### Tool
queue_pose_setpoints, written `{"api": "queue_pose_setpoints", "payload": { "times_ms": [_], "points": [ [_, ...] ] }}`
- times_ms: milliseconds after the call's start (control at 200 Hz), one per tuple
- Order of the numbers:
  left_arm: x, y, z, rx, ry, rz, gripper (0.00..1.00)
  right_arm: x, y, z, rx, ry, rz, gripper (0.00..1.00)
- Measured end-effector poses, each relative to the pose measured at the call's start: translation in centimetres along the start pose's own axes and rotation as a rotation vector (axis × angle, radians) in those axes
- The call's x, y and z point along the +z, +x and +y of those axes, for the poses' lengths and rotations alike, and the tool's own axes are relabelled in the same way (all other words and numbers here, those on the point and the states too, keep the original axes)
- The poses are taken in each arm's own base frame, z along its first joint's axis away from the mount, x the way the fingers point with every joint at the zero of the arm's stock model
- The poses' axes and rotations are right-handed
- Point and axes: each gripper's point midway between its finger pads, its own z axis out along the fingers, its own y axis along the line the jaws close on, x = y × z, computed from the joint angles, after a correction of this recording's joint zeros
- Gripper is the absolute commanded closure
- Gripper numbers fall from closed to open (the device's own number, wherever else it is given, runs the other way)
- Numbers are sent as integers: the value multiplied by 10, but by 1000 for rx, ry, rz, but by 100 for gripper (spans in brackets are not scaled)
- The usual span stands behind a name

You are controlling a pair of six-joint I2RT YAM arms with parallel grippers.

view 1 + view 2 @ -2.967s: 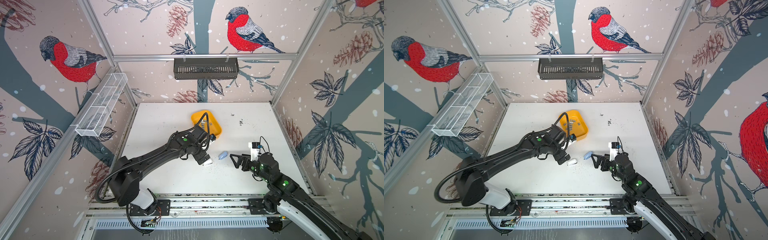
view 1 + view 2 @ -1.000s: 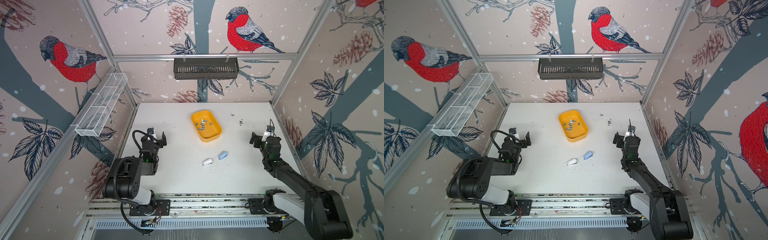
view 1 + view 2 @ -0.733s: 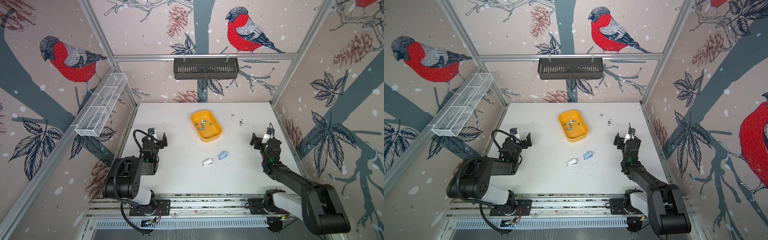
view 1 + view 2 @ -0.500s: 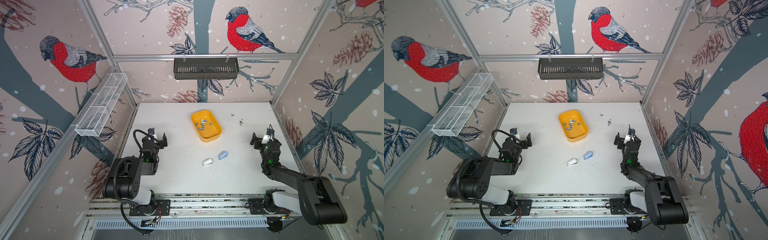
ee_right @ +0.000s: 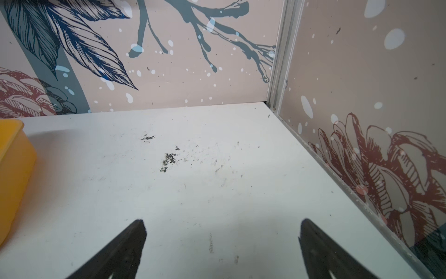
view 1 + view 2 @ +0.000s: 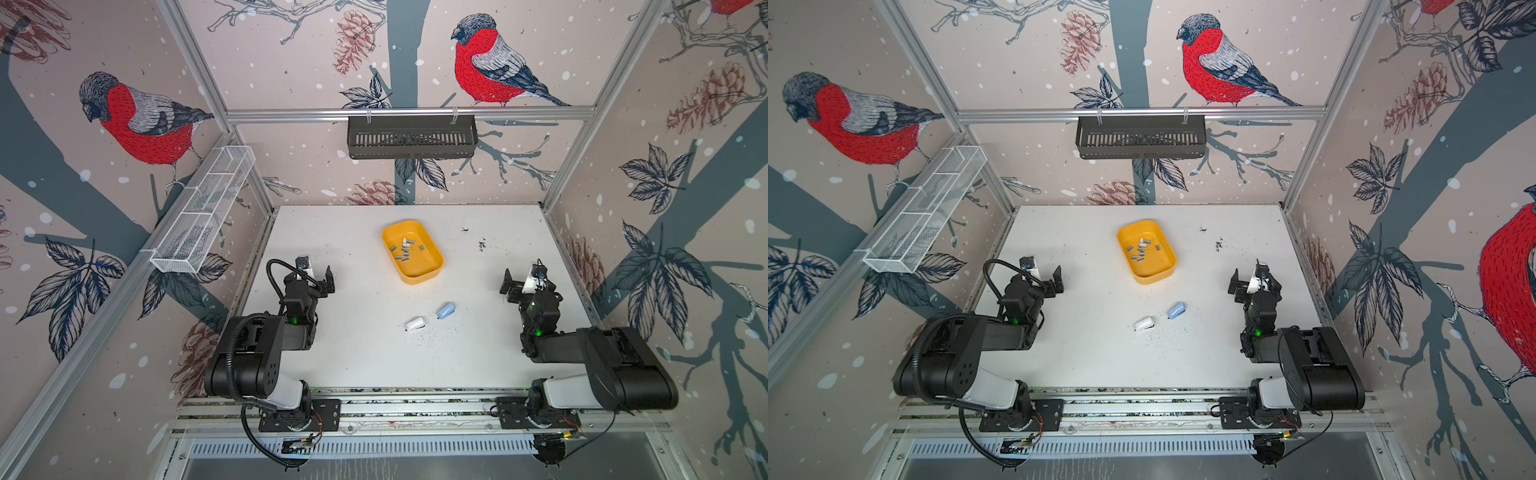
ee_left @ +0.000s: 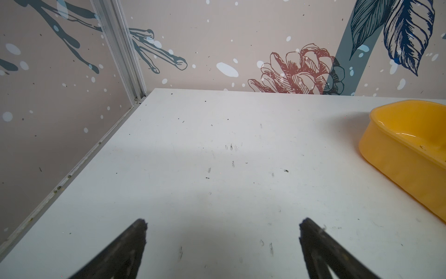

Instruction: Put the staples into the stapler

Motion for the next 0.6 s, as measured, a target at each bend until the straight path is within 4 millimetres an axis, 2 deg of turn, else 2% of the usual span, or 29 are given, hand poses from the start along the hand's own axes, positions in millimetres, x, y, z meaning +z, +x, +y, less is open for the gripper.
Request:
{"api": "queue_pose_setpoints", "payload": {
  "times_ms": [90, 185, 340, 600],
  "points": [
    [0, 0, 0, 0, 0, 0, 2, 4, 3, 5, -7, -34, 6, 0],
    [0, 0, 0, 0, 0, 0, 2, 12, -9, 9, -17, -76, -19, 1],
    [0, 0, 0, 0, 0, 0, 2, 22, -13, 3, 10, -36, -14, 0],
    [0, 0, 0, 0, 0, 2, 2, 23, -9, -4, 26, 16, 7, 0]
  ]
}}
